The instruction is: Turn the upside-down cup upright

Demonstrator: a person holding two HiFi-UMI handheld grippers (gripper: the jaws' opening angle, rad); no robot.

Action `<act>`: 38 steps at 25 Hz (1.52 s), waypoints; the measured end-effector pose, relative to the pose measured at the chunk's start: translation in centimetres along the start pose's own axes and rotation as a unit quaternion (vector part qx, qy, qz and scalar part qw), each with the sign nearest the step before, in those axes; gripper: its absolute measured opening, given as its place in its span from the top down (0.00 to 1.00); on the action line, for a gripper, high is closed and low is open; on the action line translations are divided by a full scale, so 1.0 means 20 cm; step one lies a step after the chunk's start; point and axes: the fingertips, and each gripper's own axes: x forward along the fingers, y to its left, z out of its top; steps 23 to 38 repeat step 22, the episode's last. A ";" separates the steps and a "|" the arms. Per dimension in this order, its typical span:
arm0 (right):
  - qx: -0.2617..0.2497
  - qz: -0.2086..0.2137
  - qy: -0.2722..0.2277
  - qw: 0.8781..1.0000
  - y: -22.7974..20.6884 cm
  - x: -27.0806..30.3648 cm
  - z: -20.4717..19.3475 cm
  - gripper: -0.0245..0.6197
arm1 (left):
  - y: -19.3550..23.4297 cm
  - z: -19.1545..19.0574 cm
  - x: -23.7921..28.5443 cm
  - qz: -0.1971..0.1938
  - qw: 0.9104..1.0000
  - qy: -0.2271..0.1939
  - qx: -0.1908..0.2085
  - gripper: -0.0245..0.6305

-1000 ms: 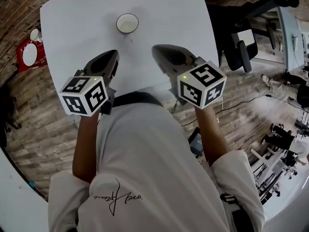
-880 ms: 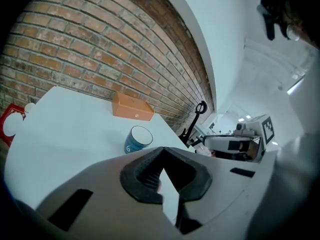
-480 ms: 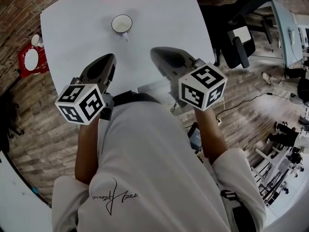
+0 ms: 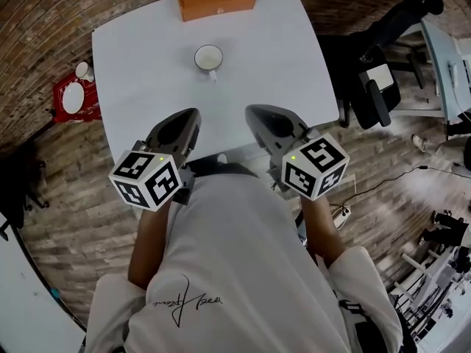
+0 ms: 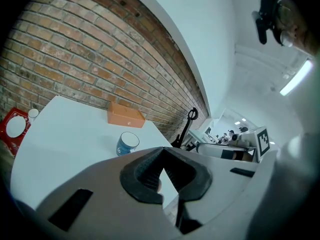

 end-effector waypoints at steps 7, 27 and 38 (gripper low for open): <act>-0.017 -0.015 -0.009 1.000 0.07 -0.05 -0.02 0.93 | -0.05 -0.02 -0.06 -0.010 1.000 -0.011 -0.018 0.95; -0.044 -0.044 -0.009 0.998 0.13 -0.17 -0.08 0.93 | -0.15 -0.10 -0.15 0.027 0.999 -0.011 0.033 0.95; -0.044 -0.044 -0.009 0.998 0.13 -0.17 -0.08 0.93 | -0.15 -0.10 -0.15 0.027 0.999 -0.011 0.033 0.95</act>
